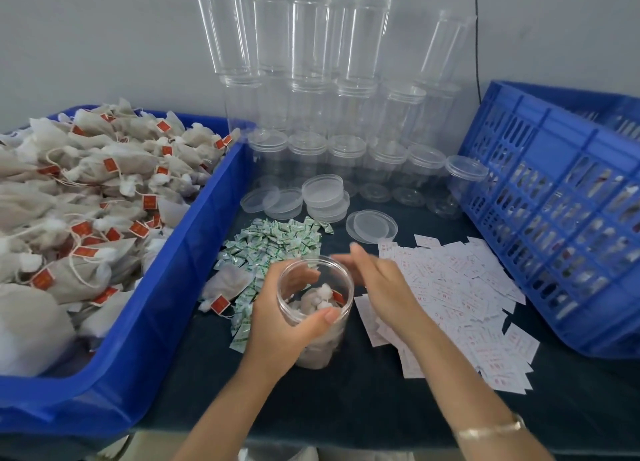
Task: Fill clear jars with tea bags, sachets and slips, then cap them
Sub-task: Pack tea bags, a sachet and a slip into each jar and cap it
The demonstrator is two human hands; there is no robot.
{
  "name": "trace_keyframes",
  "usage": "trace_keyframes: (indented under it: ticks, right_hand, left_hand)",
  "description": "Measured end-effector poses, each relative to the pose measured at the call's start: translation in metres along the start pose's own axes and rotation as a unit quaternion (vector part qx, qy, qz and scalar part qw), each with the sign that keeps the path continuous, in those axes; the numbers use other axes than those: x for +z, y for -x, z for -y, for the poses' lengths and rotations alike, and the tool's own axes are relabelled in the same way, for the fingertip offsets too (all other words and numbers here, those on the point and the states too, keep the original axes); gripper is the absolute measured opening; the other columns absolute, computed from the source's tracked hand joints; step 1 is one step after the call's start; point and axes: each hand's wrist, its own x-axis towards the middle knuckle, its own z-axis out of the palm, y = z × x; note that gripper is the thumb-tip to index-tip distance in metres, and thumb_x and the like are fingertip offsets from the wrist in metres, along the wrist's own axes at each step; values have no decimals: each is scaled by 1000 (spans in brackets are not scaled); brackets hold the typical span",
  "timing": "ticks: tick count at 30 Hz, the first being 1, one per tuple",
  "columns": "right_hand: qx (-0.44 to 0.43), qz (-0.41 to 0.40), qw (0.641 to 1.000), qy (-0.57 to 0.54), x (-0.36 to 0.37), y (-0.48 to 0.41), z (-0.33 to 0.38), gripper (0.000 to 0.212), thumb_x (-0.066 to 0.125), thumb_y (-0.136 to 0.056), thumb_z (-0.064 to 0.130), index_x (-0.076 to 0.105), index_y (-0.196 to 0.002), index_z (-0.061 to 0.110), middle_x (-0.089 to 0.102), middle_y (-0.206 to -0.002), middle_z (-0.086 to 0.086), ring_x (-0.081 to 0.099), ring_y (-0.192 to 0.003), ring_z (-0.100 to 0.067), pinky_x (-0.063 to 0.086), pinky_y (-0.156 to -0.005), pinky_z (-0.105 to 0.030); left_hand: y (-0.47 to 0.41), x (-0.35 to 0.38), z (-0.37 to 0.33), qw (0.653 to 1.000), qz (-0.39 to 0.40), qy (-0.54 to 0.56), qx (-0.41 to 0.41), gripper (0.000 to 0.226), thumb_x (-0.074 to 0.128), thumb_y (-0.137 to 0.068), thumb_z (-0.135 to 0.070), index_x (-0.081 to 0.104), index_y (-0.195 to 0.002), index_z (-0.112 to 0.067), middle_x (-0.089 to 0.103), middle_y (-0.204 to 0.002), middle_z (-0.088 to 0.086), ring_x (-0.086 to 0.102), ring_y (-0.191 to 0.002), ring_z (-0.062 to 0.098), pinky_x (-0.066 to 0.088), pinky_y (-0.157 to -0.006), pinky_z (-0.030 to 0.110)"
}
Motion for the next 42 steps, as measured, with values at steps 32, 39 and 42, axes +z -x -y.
trace_keyframes:
  ticks: [32, 39, 42]
  right_hand:
    - [-201, -111, 953, 199, 2, -66, 34, 24, 75, -88, 26, 63, -101, 9, 68, -85, 3, 64, -82, -14, 54, -80, -34]
    - [-181, 32, 973, 141, -10, -9, 54, 12, 77, -83, 37, 71, -92, 31, 65, -110, 19, 55, -112, 7, 36, -98, -7]
    - [-180, 9, 961, 209, -17, 2, 40, 21, 70, -90, 38, 72, -106, 27, 60, -115, 22, 48, -113, 15, 28, -90, 3]
  left_hand:
    - [10, 11, 18, 998, -59, -30, 19, 80, 84, -54, -50, 45, -121, -33, 57, -109, -20, 59, -108, 6, 45, -88, 11]
    - [10, 10, 19, 998, -56, -30, 17, 77, 84, -56, -50, 44, -121, -39, 58, -112, -19, 59, -110, 8, 46, -89, 14]
    - [10, 10, 19, 998, -56, -30, 18, 77, 84, -56, -49, 45, -121, -36, 59, -112, -13, 59, -109, 9, 45, -89, 14]
